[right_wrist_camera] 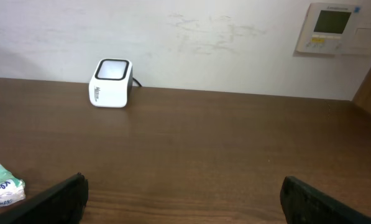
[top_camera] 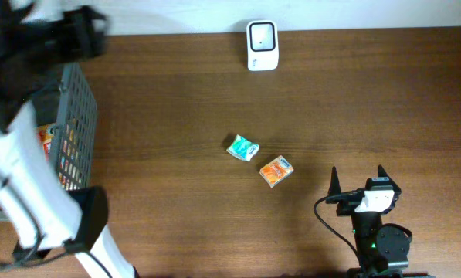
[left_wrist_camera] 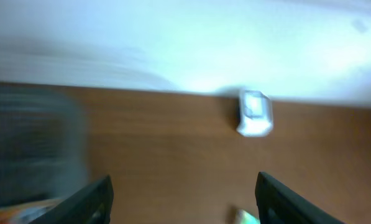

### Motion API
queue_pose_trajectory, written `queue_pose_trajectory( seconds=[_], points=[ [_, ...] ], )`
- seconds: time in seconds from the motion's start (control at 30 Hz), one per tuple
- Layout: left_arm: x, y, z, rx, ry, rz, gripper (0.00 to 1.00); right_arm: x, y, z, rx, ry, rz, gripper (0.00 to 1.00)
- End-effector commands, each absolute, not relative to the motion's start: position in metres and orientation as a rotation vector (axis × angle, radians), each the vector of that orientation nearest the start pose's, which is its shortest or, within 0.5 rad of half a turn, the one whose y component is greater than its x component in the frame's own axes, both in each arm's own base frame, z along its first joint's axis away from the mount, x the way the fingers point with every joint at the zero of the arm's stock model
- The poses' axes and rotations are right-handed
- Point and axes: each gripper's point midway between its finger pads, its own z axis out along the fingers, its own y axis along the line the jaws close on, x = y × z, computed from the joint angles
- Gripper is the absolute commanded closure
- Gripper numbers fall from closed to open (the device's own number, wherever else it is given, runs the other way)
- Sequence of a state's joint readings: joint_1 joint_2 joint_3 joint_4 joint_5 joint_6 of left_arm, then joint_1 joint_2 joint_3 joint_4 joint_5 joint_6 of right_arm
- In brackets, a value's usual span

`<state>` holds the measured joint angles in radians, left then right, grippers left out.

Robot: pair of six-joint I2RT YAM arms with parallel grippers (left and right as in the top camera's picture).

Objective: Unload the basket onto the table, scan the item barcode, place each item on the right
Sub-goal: 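Place the orange box on the table beside the green pack, then grasp the large cream wet-wipe pack in the basket with the left gripper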

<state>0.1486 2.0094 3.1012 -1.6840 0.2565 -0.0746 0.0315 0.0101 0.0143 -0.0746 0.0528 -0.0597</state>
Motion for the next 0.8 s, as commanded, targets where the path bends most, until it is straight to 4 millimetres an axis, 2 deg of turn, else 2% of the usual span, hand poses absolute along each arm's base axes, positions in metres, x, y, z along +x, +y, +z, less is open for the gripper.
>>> queue_pose_trajectory(
  seconds=[0.0,0.07,0.1,0.17,0.2,0.27,0.3,0.33,0.37,0.43,0.47,0.53,0.63,0.7,0.77],
  points=[
    [0.382,0.079,0.457,-0.3,2.165,-0.091,0.28,0.246,-0.005,0.157,-0.024,1.644,-0.082,0.02],
    [0.381,0.118,0.429,-0.435,2.244,-0.034,0.27,0.246,-0.005,0.157,-0.025,1.645,-0.082,0.02],
    [0.381,0.137,0.406,-0.511,2.312,-0.028,0.27,0.246,-0.005,0.157,-0.025,1.645,-0.082,0.02],
    [0.378,0.161,0.374,-0.611,2.398,-0.021,0.24,0.246,-0.005,0.157,-0.024,1.645,-0.082,0.02],
    [0.375,0.18,0.351,-0.688,2.45,0.001,0.23,0.246,-0.005,0.157,-0.024,1.645,-0.082,0.01],
    [0.371,0.2,0.324,-0.767,2.504,0.017,0.22,0.246,-0.005,0.157,-0.025,1.645,-0.082,0.02],
    [0.37,0.208,0.302,-0.808,2.545,0.006,0.21,0.246,-0.005,0.157,-0.025,1.644,-0.082,0.02],
    [0.369,0.21,0.289,-0.827,2.574,-0.003,0.21,0.246,-0.005,0.157,-0.024,1.645,-0.082,0.02],
    [0.368,0.21,0.263,-0.853,2.633,-0.026,0.21,0.246,-0.005,0.157,-0.025,1.645,-0.082,0.02],
    [0.366,0.209,0.228,-0.882,2.703,-0.051,0.2,0.246,-0.005,0.157,-0.024,1.645,-0.082,0.02],
    [0.365,0.209,0.204,-0.899,2.741,-0.064,0.21,0.246,-0.005,0.157,-0.025,1.644,-0.082,0.02],
    [0.363,0.207,0.174,-0.916,2.783,-0.082,0.21,0.246,-0.005,0.157,-0.025,1.645,-0.082,0.02],
    [0.36,0.205,0.146,-0.929,2.815,-0.096,0.24,0.246,-0.005,0.157,-0.025,1.645,-0.082,0.02],
    [0.361,0.204,0.132,-0.926,2.817,-0.102,0.31,0.246,-0.005,0.157,-0.025,1.645,-0.082,0.02],
    [0.361,0.202,0.119,-0.923,2.827,-0.105,0.34,0.246,-0.005,0.157,-0.024,1.645,-0.082,0.02]
  ],
)
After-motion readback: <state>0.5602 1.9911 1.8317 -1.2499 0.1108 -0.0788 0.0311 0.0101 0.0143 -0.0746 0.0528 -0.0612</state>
